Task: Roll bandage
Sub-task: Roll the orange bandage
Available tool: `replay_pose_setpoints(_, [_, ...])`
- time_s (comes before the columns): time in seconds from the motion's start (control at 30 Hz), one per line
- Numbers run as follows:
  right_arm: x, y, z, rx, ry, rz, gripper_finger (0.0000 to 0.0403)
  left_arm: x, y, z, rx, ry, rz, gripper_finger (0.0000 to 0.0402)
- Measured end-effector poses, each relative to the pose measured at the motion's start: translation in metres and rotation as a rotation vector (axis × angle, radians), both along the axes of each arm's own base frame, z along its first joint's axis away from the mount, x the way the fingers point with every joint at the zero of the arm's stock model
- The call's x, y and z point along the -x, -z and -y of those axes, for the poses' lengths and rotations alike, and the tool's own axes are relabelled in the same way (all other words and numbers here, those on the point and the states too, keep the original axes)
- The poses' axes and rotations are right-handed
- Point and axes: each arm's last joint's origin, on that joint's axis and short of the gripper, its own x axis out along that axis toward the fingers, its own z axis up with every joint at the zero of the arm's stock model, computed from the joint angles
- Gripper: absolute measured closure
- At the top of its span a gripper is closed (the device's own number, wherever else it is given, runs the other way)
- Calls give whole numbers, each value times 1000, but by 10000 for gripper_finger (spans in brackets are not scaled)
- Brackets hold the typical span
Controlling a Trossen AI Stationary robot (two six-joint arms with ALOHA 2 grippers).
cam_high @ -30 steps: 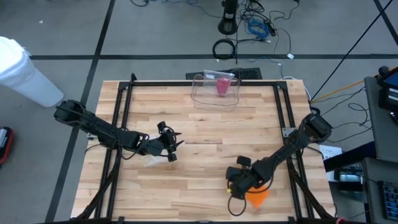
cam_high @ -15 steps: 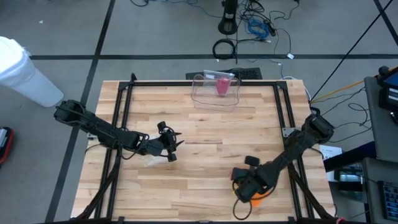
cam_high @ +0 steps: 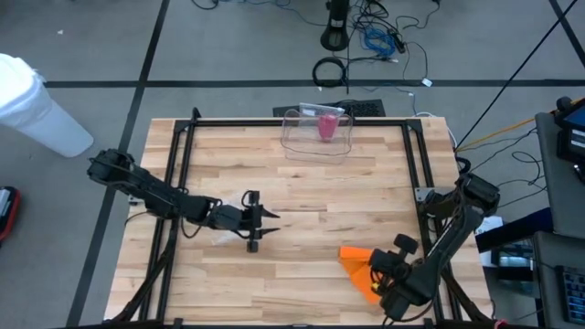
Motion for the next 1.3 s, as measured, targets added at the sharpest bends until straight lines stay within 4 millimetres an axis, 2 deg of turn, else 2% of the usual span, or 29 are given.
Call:
replay_pose_setpoints(0.2, [16,33,10,15,116,26,403,-10,11,-1,-40,3,0,231])
replay_pose_setpoints(0.4, [7,56,18,-26,84,143,403,-20,11,-3,-14,48,-8,231])
replay_pose_setpoints(0.77, [-38,58,35,-31,-40,287,403,-46,31,4,-19,83,-71,231])
replay_pose_setpoints(1.0, [-65,55,48,-38,-34,398,403,-51,36,10,-9,196,-85,231])
replay_pose_setpoints(1.17, [-69,56,54,-43,-5,389,403,-49,35,17,-19,291,-77,231])
replay_pose_setpoints(1.3, [-63,57,54,-35,-11,327,403,-48,33,25,-53,349,-48,231])
